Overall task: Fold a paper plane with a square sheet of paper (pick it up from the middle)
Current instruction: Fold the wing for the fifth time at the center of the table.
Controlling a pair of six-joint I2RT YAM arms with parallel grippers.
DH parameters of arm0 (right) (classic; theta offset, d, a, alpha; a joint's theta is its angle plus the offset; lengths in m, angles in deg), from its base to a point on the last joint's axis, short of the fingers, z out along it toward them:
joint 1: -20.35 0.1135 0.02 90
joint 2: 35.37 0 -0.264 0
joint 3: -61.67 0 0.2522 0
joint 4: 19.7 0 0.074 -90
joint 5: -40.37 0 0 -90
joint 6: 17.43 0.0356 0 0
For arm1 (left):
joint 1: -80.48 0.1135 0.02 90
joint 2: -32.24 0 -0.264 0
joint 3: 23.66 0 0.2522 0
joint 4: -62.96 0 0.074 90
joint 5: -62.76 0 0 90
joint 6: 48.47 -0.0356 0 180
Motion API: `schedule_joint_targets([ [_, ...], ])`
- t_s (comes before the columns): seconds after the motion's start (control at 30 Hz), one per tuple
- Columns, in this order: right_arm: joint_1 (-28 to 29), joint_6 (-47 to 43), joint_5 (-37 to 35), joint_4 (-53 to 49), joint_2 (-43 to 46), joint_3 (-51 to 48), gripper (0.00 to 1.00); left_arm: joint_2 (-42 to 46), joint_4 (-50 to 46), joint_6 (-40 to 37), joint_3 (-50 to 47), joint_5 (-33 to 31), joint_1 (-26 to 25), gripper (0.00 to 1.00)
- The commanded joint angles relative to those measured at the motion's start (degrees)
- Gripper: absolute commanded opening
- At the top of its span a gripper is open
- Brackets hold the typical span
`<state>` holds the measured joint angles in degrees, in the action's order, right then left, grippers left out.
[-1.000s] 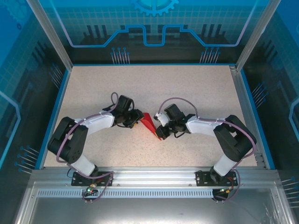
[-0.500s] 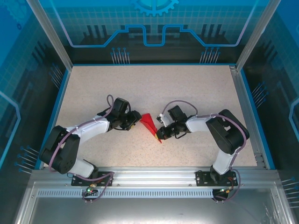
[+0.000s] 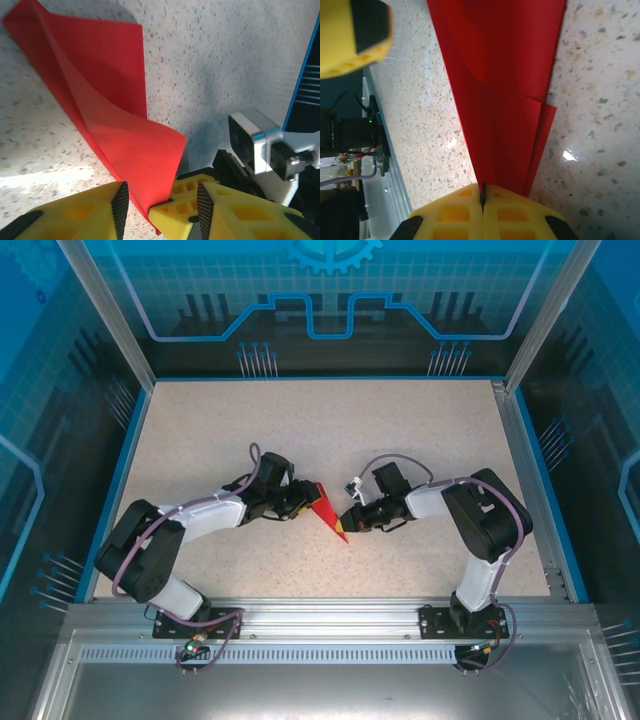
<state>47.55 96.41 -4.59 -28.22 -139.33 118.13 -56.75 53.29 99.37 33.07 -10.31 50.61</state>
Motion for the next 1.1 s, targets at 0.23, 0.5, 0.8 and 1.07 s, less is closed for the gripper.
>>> schedule_joint_targets([
  [0.23, -1.7, 0.4, 2.5, -1.9, -3.0, 0.6, 0.02, -7.9, 10.9, -0.6, 4.2, 5.0, -2.1, 0.45],
  [0.5, -2.2, 1.3, 2.6, -1.3, -3.9, 0.6, 0.02, -12.4, 9.9, -2.0, 5.7, 3.8, -2.0, 0.45],
  [0.8, -2.3, 1.3, 1.0, -3.4, -4.6, 1.0, 0.02, -16.4, 8.7, -3.5, 7.1, 1.7, -1.7, 0.46],
  [1.07, -2.3, 2.0, -1.8, -6.8, -3.9, 1.3, 0.05, -18.8, 7.4, -2.8, 5.6, 0.7, -0.8, 0.46],
])
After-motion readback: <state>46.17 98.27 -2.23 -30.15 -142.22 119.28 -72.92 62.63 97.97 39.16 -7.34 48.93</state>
